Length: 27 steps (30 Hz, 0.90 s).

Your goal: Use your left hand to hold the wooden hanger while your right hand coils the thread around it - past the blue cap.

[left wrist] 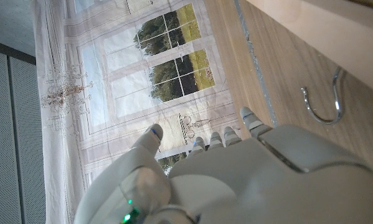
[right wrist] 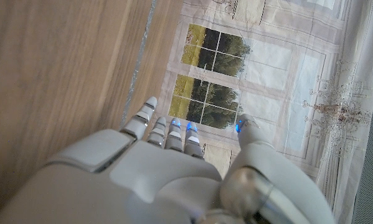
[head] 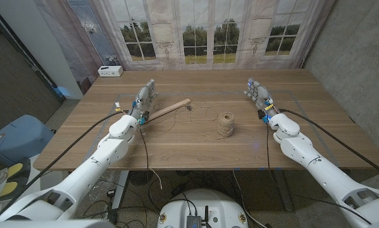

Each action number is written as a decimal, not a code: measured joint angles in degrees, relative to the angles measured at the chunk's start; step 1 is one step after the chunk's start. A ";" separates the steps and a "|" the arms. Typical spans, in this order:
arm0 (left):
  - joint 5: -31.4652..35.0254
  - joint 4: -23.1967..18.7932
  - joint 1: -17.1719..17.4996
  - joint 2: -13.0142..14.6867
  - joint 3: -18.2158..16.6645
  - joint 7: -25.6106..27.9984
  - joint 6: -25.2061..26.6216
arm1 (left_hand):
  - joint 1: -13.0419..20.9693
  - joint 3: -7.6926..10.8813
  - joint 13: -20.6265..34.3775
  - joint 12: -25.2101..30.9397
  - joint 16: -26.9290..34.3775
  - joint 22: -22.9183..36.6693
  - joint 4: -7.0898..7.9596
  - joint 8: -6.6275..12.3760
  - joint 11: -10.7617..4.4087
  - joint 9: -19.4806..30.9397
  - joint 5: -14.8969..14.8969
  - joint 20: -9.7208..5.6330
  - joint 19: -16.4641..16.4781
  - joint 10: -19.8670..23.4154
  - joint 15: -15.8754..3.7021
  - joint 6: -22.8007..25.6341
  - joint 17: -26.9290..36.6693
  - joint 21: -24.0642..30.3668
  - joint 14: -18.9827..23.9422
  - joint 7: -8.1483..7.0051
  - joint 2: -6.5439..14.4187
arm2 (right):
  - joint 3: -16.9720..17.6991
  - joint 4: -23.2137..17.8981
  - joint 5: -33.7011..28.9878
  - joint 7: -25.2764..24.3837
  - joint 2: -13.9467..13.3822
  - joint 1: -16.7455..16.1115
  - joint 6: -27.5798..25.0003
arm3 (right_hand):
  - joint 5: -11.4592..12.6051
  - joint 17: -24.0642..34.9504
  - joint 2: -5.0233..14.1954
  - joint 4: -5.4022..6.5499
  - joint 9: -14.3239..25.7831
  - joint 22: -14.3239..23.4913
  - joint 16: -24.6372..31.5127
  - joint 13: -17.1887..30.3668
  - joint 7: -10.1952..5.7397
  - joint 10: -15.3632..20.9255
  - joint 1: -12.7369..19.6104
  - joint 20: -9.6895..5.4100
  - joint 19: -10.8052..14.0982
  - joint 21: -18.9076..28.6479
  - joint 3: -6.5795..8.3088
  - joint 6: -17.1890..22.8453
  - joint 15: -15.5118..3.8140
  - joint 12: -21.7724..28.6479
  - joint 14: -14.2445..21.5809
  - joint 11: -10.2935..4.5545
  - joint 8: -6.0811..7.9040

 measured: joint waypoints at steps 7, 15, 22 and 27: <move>1.78 -3.10 0.83 1.69 0.19 3.16 3.14 | 3.15 1.19 0.16 0.84 0.45 0.19 -3.41 0.81 0.94 0.00 -0.89 3.96 0.93 1.99 3.08 2.92 0.11 -0.46 2.09 1.07 0.92 | 0.10 -0.31 0.14 -0.06 -0.12 -0.31 0.00 | 0.00 0.00 0.00 0.00 0.00 0.00 0.00 0.00 -0.21 0.00 0.00 0.00 0.00 0.00 0.00 0.21 0.00 0.00 0.00 0.00 0.00; 5.38 -9.05 2.08 4.69 0.56 9.81 10.49 | 5.33 2.84 0.15 1.06 0.85 0.26 -5.05 0.82 1.85 0.00 -1.34 4.40 1.37 3.50 3.64 4.82 0.11 -0.68 3.07 2.37 2.45 | 0.11 -0.44 0.32 -0.06 -0.14 -0.50 0.00 | 0.00 0.00 0.00 0.00 0.00 0.00 0.00 -0.01 -0.21 0.31 0.00 0.00 -0.01 0.00 -0.01 0.20 -0.01 0.00 0.00 0.31 0.00; 8.05 -13.76 2.80 7.15 0.91 14.32 17.11 | 6.64 3.73 0.37 1.06 0.85 0.25 -5.94 0.81 2.05 -0.01 -1.77 4.64 1.61 4.15 4.04 5.33 0.11 -0.68 4.09 2.88 2.85 | 0.11 -0.52 0.37 -0.06 -0.12 -0.59 -0.01 | 0.00 0.00 0.00 0.00 -0.01 -0.01 0.00 -0.01 -0.41 0.31 0.00 0.21 0.20 0.00 -0.01 0.41 -0.01 0.00 0.00 0.31 0.00; 10.20 -17.62 3.24 9.31 1.32 17.14 22.76 | 7.47 4.02 0.37 1.49 0.84 0.25 -6.71 0.81 1.94 0.26 -1.77 4.64 1.61 4.83 4.14 5.68 0.10 -0.68 4.62 3.23 2.70 | 0.12 -0.73 0.39 -0.12 -0.11 -0.75 -0.02 | 0.00 -0.01 0.00 0.00 -0.01 -0.01 0.00 -0.01 -0.41 0.31 0.00 0.21 0.20 0.00 -0.01 0.41 0.30 0.00 0.31 0.31 0.00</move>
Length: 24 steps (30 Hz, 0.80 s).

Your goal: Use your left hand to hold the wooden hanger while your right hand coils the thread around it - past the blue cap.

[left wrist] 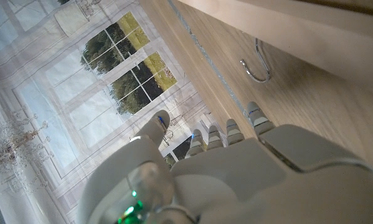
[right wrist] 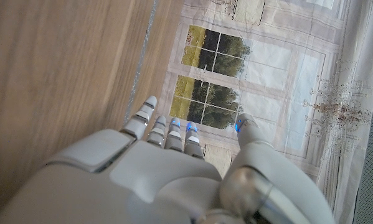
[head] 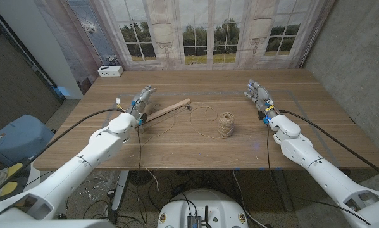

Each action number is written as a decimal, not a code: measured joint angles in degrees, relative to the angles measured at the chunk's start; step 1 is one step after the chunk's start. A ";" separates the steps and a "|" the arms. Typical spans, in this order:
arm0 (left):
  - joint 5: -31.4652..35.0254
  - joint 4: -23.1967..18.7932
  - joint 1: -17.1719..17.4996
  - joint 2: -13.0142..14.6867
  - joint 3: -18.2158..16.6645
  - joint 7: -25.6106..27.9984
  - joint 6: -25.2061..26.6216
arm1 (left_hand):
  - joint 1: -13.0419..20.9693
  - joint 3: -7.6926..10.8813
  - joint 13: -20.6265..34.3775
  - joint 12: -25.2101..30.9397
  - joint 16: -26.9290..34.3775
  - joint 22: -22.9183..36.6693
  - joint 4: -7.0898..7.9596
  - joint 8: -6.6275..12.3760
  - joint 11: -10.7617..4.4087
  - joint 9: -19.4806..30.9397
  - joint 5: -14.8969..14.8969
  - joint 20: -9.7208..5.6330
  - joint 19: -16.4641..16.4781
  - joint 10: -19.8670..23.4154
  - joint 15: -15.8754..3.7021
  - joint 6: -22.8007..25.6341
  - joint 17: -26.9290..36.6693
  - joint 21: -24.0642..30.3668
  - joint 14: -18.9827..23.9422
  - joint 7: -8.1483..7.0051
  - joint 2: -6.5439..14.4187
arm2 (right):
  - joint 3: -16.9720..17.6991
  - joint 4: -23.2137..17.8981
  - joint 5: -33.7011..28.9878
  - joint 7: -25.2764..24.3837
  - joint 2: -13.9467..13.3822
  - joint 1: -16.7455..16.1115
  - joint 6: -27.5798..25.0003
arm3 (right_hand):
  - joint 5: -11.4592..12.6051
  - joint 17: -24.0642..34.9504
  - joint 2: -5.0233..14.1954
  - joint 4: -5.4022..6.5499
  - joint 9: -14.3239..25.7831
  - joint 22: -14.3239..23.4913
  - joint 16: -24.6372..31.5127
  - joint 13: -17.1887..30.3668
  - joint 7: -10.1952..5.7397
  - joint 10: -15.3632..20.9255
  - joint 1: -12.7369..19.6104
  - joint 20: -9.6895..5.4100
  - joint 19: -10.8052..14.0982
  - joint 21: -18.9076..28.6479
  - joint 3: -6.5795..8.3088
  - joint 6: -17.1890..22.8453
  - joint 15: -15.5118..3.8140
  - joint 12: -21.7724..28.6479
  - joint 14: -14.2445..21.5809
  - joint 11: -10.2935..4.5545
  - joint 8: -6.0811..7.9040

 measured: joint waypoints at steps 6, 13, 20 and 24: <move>1.82 -4.07 0.44 2.38 0.53 1.82 5.63 | 0.67 0.35 0.00 0.00 0.00 0.28 -0.35 0.00 0.31 0.00 0.00 0.00 0.00 0.31 -0.19 0.49 0.00 0.00 0.19 0.45 0.15 | 0.14 -0.57 0.03 -0.23 -0.13 -0.41 0.00 | 0.00 0.00 0.00 0.00 0.00 0.00 0.00 0.00 -0.04 0.23 0.00 0.00 0.00 0.00 0.00 0.03 0.00 0.00 0.00 0.23 0.00; 3.40 -9.03 0.88 5.33 1.18 2.73 11.26 | 1.73 0.72 -0.01 0.00 0.00 0.28 -1.20 0.00 0.11 0.00 0.00 0.00 0.00 0.52 -0.19 1.00 0.00 0.00 0.19 0.37 0.15 | 0.45 -1.13 0.16 -0.31 -0.43 -0.91 0.22 | 0.00 0.00 0.01 0.00 -0.01 -0.01 0.00 -0.01 -0.31 0.31 0.01 0.00 0.00 0.00 0.00 0.31 -0.01 0.00 0.00 0.31 0.00; 5.29 -13.59 1.07 7.69 1.87 3.61 19.16 | 2.78 1.33 -0.01 0.00 0.00 0.27 -1.80 0.00 -0.03 -0.01 0.00 -0.32 0.32 1.27 -0.28 1.59 -0.01 0.00 0.55 0.52 0.00 | 0.84 -1.30 0.62 -0.05 -0.68 -1.41 0.58 | 0.00 -0.01 0.31 0.00 -0.01 -0.01 0.44 -0.01 -0.31 0.51 0.31 0.00 0.00 0.00 0.00 0.31 0.30 0.12 0.30 0.51 0.00; 6.59 -16.87 1.08 8.95 2.60 4.56 24.16 | 3.75 1.41 -0.01 0.00 0.00 0.27 -2.36 0.21 -0.09 -0.01 0.00 -0.64 1.26 1.76 -0.42 1.91 -0.01 0.00 1.03 0.47 0.12 | 1.10 -1.03 0.99 0.45 -0.72 -1.60 1.01 | 0.00 -0.01 0.31 0.00 -0.01 -0.01 0.44 -0.01 -0.31 0.51 0.30 0.00 0.00 0.00 0.00 0.31 0.29 0.22 0.33 0.51 0.00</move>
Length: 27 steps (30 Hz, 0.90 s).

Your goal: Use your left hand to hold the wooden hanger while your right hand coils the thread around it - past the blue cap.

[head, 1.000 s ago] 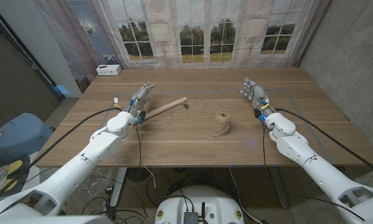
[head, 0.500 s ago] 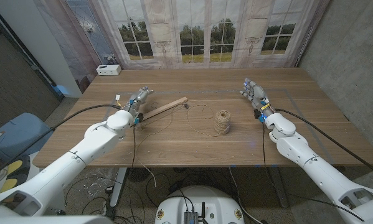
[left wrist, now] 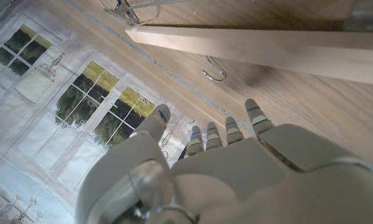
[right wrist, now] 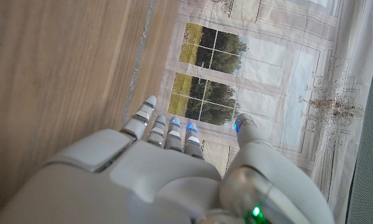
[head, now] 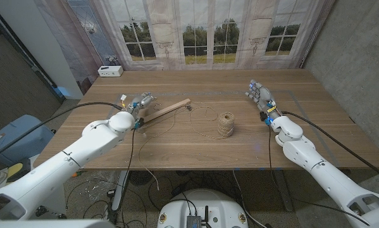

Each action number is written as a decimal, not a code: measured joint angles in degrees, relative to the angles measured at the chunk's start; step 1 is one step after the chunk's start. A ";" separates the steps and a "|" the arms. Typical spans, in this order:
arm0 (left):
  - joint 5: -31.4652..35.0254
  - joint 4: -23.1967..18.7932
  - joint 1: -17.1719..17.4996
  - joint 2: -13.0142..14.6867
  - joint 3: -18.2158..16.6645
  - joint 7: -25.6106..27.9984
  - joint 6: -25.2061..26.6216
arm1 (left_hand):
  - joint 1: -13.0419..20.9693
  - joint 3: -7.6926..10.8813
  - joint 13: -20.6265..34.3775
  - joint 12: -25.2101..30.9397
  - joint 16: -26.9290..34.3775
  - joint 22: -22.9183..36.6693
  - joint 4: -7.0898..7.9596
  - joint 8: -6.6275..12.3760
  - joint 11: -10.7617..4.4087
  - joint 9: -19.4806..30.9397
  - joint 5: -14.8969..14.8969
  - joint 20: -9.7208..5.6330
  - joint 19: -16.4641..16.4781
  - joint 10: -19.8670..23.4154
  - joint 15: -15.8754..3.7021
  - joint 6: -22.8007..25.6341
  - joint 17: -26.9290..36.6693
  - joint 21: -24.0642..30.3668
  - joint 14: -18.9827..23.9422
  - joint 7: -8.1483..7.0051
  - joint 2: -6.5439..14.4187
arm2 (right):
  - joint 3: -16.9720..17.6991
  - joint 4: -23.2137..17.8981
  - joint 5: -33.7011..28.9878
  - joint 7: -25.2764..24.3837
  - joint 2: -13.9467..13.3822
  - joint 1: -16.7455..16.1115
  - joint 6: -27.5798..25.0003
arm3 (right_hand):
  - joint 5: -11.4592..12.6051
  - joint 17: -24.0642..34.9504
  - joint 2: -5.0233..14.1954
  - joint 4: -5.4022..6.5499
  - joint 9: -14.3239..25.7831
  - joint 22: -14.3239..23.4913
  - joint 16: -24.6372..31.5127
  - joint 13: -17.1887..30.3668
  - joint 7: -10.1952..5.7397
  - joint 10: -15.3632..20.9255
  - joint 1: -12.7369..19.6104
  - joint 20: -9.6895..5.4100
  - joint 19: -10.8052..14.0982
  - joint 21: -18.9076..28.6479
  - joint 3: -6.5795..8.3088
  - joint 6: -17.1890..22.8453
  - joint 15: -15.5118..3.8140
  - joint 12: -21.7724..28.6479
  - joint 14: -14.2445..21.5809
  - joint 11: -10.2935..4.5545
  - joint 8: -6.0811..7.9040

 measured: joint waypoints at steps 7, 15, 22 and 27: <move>1.65 -4.54 -0.50 1.22 1.14 1.23 8.57 | 0.61 -0.01 0.00 0.00 0.00 0.00 -0.47 0.00 -0.01 0.00 -0.24 -0.19 0.80 0.18 0.22 0.31 0.00 0.00 0.38 0.31 -0.19 | 0.34 0.92 0.64 0.93 -0.02 -0.12 0.56 | 0.00 0.00 0.00 0.00 0.00 0.00 0.00 0.00 0.00 0.21 0.00 0.00 0.00 0.00 0.00 0.00 -0.20 0.00 0.20 0.21 0.00; 2.22 -8.43 -2.35 2.30 2.73 0.97 17.76 | 0.92 0.07 0.00 0.00 0.00 -0.01 -0.87 0.00 0.07 -0.01 -0.24 -0.39 1.00 0.57 0.00 1.02 0.00 0.00 0.61 0.40 -0.17 | 0.54 2.21 1.35 2.14 0.00 -0.03 0.90 | 0.00 0.28 0.00 0.00 0.00 0.00 0.00 0.00 0.00 0.41 0.00 0.00 0.00 0.00 0.00 0.00 0.11 0.00 0.51 0.00 0.00; 2.39 -10.86 -5.45 3.48 5.46 -1.11 25.71 | 1.85 0.24 -0.01 0.00 0.00 -0.01 -1.18 0.23 0.00 -0.01 -0.24 -0.71 1.32 1.01 0.13 2.76 0.00 0.00 1.10 0.71 -0.31 | 0.60 3.48 1.83 3.21 0.21 0.38 1.16 | 0.00 0.28 0.00 0.00 -0.01 0.00 0.00 -0.01 0.00 0.41 0.00 0.00 0.00 0.00 0.00 0.00 0.11 0.00 0.51 -0.01 0.00; 2.44 -11.82 -7.79 4.08 7.38 -2.47 29.93 | 2.05 0.07 -0.01 0.00 0.27 -0.01 -1.35 0.23 -0.10 -0.01 -0.24 -1.01 1.62 1.53 0.04 2.75 -0.01 0.00 1.64 0.71 -0.11 | 0.62 4.17 2.11 3.77 0.36 0.62 1.24 | 0.00 0.28 0.00 -0.21 -0.01 -0.01 0.00 -0.01 0.00 0.64 0.00 0.00 0.00 0.00 -0.21 0.00 0.10 0.00 0.50 0.22 0.00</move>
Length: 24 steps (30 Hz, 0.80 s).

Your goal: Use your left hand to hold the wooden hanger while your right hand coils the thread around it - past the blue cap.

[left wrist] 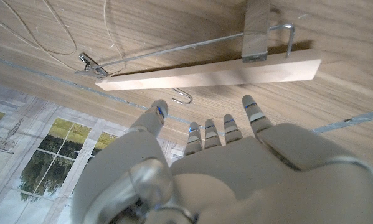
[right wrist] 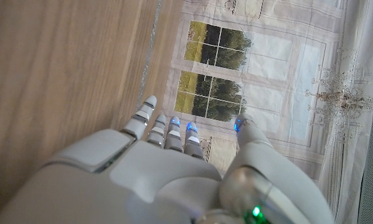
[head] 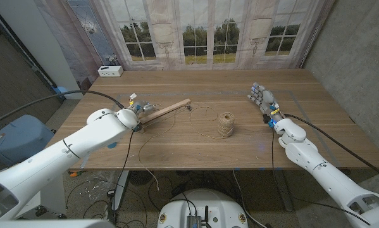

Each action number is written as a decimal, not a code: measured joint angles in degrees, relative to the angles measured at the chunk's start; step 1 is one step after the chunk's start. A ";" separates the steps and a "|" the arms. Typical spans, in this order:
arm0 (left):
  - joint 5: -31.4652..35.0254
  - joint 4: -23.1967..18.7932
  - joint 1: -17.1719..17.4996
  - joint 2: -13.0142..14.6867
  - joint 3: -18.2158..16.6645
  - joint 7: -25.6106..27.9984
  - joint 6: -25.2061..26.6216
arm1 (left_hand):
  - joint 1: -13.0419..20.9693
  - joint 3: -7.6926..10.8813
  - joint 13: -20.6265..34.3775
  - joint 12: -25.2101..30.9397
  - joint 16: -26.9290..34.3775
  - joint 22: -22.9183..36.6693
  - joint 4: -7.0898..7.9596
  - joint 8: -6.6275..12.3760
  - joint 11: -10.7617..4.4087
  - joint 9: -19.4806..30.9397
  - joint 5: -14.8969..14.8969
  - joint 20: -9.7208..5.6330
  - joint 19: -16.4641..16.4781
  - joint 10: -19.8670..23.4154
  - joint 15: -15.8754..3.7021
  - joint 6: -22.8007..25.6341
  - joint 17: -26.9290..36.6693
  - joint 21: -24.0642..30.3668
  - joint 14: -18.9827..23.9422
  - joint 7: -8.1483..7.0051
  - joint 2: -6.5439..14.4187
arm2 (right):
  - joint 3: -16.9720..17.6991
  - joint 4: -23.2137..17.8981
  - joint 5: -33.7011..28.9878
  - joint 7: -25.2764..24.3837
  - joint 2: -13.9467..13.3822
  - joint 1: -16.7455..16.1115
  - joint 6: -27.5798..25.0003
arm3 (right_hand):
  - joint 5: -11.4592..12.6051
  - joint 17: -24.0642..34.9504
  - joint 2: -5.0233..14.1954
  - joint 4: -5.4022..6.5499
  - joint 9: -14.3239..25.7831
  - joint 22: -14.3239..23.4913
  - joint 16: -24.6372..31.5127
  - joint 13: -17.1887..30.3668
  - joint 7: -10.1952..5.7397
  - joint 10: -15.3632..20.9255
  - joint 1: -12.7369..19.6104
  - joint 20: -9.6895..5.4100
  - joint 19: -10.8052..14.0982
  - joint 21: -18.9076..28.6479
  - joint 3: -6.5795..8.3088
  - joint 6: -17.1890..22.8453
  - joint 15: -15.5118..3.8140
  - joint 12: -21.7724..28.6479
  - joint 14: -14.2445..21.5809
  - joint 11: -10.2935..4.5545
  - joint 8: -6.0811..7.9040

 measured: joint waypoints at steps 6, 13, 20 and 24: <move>-0.02 -0.57 -3.32 0.59 2.62 -2.17 4.70 | 0.52 -0.16 0.00 0.00 0.00 0.00 -0.16 0.00 -0.22 0.00 0.00 -0.20 0.20 0.39 -0.12 0.31 0.30 0.00 0.48 0.31 -0.07 | 0.09 0.68 0.18 0.36 0.16 0.15 0.11 | 0.00 0.00 0.00 -0.02 0.00 0.00 0.00 0.00 0.00 0.09 0.00 0.00 0.00 0.00 -0.02 0.00 0.00 0.00 0.00 0.09 0.00; -0.43 -0.47 -7.80 1.08 5.96 -4.77 9.49 | 0.52 -0.23 0.00 0.00 0.00 0.00 -0.23 0.00 -0.22 0.00 0.00 -0.21 0.21 0.39 -0.12 0.62 0.29 0.00 0.49 0.62 -0.07 | 0.22 1.19 0.46 0.44 0.40 0.16 0.34 | 0.00 -0.01 0.00 -0.02 0.00 0.00 0.00 0.00 -0.21 0.51 0.00 0.32 0.32 0.00 -0.02 0.21 0.00 0.00 0.00 -0.11 0.00; -0.74 0.17 -11.46 1.54 8.83 -6.90 12.88 | 1.36 0.00 0.00 0.00 0.00 0.00 -0.46 0.00 0.09 0.00 0.00 -0.41 0.40 0.69 -0.12 1.38 0.29 0.00 0.48 0.92 0.16 | 0.31 1.47 0.53 0.44 0.55 0.16 0.38 | 0.00 -0.01 0.00 -0.02 0.00 0.00 0.00 0.00 -0.07 0.70 0.00 0.32 0.32 0.00 -0.02 0.36 0.15 0.00 0.15 0.09 0.00; -0.86 0.78 -14.35 1.88 11.32 -8.28 14.89 | 1.36 -0.24 0.00 0.00 0.00 -0.01 -0.70 0.00 0.18 0.00 -0.38 -0.41 0.40 1.23 -0.25 1.45 0.29 0.00 0.61 0.82 0.15 | 0.34 1.59 0.56 0.35 0.64 0.15 0.39 | 0.00 -0.01 0.00 -0.02 0.00 0.00 0.00 0.00 -0.20 0.92 0.00 0.32 0.32 0.00 -0.02 0.63 0.21 0.00 0.21 0.31 0.00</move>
